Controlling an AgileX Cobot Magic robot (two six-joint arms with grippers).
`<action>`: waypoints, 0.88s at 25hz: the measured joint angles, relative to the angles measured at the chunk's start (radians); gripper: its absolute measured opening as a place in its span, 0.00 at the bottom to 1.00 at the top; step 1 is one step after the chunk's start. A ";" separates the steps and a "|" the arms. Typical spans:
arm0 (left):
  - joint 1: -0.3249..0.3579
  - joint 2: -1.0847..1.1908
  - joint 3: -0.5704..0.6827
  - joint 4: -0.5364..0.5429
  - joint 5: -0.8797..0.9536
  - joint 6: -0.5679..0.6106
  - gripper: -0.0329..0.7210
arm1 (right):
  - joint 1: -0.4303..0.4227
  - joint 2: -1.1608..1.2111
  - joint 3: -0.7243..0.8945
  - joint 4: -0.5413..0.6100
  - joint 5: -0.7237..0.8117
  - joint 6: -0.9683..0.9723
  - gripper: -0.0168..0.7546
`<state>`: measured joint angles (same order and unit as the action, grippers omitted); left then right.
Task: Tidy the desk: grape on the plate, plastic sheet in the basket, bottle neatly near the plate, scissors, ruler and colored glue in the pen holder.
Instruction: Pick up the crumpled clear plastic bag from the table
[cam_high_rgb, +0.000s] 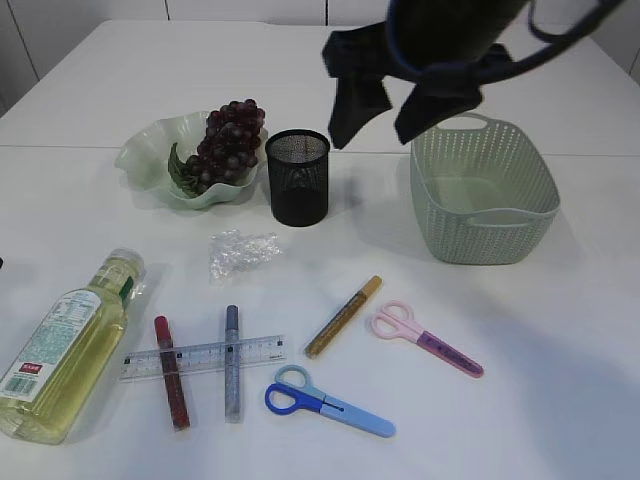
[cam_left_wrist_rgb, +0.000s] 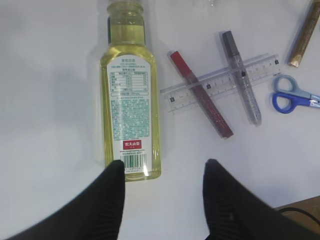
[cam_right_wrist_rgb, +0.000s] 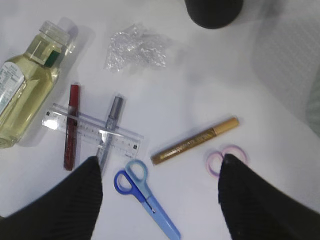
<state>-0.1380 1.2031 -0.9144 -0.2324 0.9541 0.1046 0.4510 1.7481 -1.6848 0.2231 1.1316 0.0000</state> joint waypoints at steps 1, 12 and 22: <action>0.000 0.000 0.000 -0.004 0.000 0.000 0.54 | 0.007 0.047 -0.042 0.002 0.000 0.000 0.75; 0.000 0.000 0.000 -0.015 0.002 0.000 0.54 | 0.048 0.429 -0.349 0.106 0.062 0.042 0.75; 0.000 0.000 0.000 -0.017 0.004 0.000 0.54 | 0.051 0.599 -0.419 0.130 0.006 0.085 0.75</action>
<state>-0.1380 1.2031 -0.9144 -0.2492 0.9580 0.1046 0.5015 2.3467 -2.1039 0.3533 1.1380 0.0850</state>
